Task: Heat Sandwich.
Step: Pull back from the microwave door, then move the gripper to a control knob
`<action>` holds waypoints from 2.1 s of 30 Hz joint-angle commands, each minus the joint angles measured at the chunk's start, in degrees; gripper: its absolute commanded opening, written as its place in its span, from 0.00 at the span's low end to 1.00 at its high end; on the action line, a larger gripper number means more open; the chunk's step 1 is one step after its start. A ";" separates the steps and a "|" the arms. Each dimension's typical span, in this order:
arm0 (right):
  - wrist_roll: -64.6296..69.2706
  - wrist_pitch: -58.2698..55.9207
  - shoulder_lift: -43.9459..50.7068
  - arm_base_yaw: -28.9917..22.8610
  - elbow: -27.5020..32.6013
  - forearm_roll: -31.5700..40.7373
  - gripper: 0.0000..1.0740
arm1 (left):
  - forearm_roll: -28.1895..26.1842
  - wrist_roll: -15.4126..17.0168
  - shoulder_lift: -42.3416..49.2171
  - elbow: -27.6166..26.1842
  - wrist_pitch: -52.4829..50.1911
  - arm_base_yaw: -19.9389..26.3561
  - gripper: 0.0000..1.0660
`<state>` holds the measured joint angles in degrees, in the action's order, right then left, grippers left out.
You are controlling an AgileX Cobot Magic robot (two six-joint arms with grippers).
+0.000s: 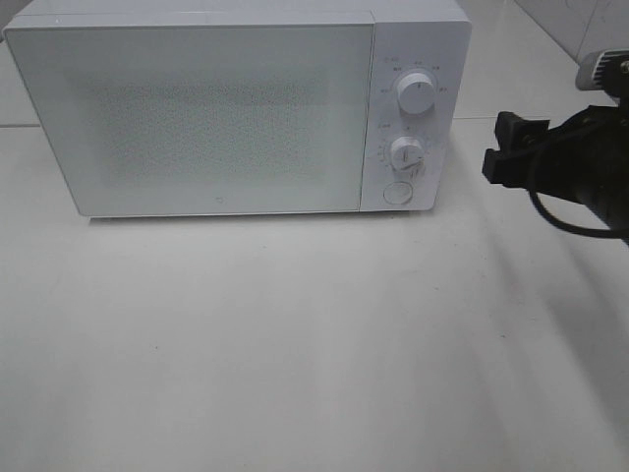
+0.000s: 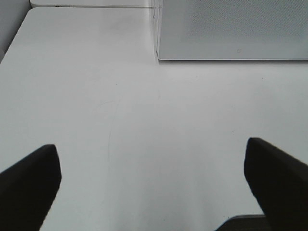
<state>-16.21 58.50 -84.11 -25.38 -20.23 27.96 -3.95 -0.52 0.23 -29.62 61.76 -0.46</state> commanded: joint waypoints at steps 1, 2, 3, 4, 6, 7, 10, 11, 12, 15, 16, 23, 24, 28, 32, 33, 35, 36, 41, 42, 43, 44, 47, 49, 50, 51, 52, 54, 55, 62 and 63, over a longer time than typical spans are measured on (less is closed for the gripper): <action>-0.74 4.35 -2.46 -3.32 -0.06 2.18 0.71 | -0.17 -0.06 1.55 0.11 -0.40 0.40 0.92; -0.74 5.33 -3.09 -4.18 -0.06 2.92 0.71 | -0.17 -0.06 1.55 0.11 -0.40 0.40 0.92; -0.74 5.33 -3.09 -4.18 -0.06 2.92 0.71 | -0.17 -0.06 1.55 0.11 -0.40 0.40 0.92; -0.74 6.99 -4.70 -6.36 -0.06 4.53 0.71 | -0.17 -0.06 1.55 0.11 -0.40 0.40 0.92; -0.74 8.65 -6.13 -8.31 -0.06 5.84 0.71 | -0.17 -0.06 1.55 0.11 -0.40 0.40 0.92; -0.74 8.65 -6.13 -8.31 -0.06 5.84 0.71 | -0.17 -0.06 1.55 0.11 -0.40 0.40 0.92; -1.20 10.89 -8.54 -11.52 -0.40 8.65 0.71 | -0.17 -0.06 1.55 0.11 -0.40 0.40 0.92; -1.78 11.06 -9.17 -12.38 -0.80 9.45 0.71 | -0.17 -0.06 1.55 0.11 -0.40 0.40 0.92; -1.78 11.06 -9.17 -12.38 -0.80 9.45 0.71 | -0.17 -0.06 1.55 0.11 -0.40 0.40 0.92; -2.92 11.23 -11.46 -14.84 -2.64 11.57 0.71 | -0.17 -0.06 1.55 0.11 -0.40 0.40 0.92; -2.92 11.23 -12.09 -15.30 -3.15 11.80 0.71 | -0.17 -0.06 1.55 0.11 -0.40 0.40 0.92; -2.86 11.00 -16.21 -16.10 -7.05 11.75 0.71 | -0.17 -0.06 1.55 0.11 -0.40 0.40 0.92; -2.86 11.06 -16.79 -16.10 -7.62 11.75 0.71 | -0.17 -0.06 1.55 0.11 -0.40 0.40 0.92; -2.81 11.17 -19.19 -16.10 -9.97 11.75 0.71 | -0.17 -0.06 1.55 0.11 -0.40 0.40 0.92; -2.81 11.17 -21.83 -16.10 -12.49 11.75 0.71 | -0.17 -0.06 1.55 0.11 -0.40 0.40 0.92; -2.64 11.17 -22.46 -16.04 -13.18 11.75 0.71 | -0.17 -0.06 1.55 0.11 -0.40 0.40 0.92; -2.35 11.17 -23.72 -15.93 -14.44 11.69 0.71 | -0.17 -0.06 1.55 0.11 -0.40 0.40 0.92; -2.35 11.12 -24.41 -15.93 -15.13 11.69 0.71 | -0.17 -0.06 1.55 0.11 -0.40 0.40 0.92; -2.18 10.77 -27.04 -14.55 -18.16 11.52 0.70 | -0.17 -0.06 1.55 0.11 -0.40 0.40 0.92; -2.18 10.71 -27.44 -14.32 -18.62 11.52 0.70 | -0.17 -0.06 1.55 0.11 -0.40 0.40 0.92; -2.06 10.71 -28.36 -13.87 -19.60 11.57 0.70 | -0.17 -0.06 1.55 0.11 -0.40 0.40 0.92; -2.06 10.71 -28.36 -13.87 -19.60 11.57 0.70 | -0.17 -0.06 1.55 0.11 -0.40 0.40 0.92; -2.01 10.66 -29.51 -13.29 -20.80 11.52 0.70 | -0.11 -0.06 1.55 0.11 -0.40 0.40 0.92; -1.66 10.54 -30.25 -13.24 -21.43 11.52 0.70 | -0.11 -0.06 1.55 0.11 -0.40 0.40 0.92; -1.55 10.54 -30.60 -13.06 -21.72 11.52 0.70 | -0.11 -0.06 1.55 0.11 -0.40 0.40 0.92; -1.55 10.43 -30.77 -12.43 -22.12 11.40 0.70 | -0.11 -0.06 1.55 0.11 -0.40 0.40 0.92; -1.20 9.85 -31.23 -11.75 -22.63 11.23 0.70 | -0.11 -0.06 1.55 0.11 -0.40 0.40 0.92; -0.86 9.51 -31.40 -11.17 -22.98 11.23 0.70 | 0.00 -0.06 1.55 0.11 -0.40 0.40 0.92; -0.40 9.45 -31.80 -10.60 -23.26 10.94 0.70 | 0.00 -0.06 1.55 0.11 -0.40 0.40 0.92; 0.63 8.94 -33.69 -9.68 -24.75 10.03 0.70 | 0.00 -0.06 1.38 0.11 -0.40 0.40 0.92; 0.63 8.94 -33.69 -9.68 -24.75 10.03 0.70 | 0.00 -0.06 1.38 0.11 -0.40 0.40 0.92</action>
<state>-16.16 67.44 -117.91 -35.24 -44.40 38.90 -3.95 -0.52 0.23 -29.62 61.76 -0.46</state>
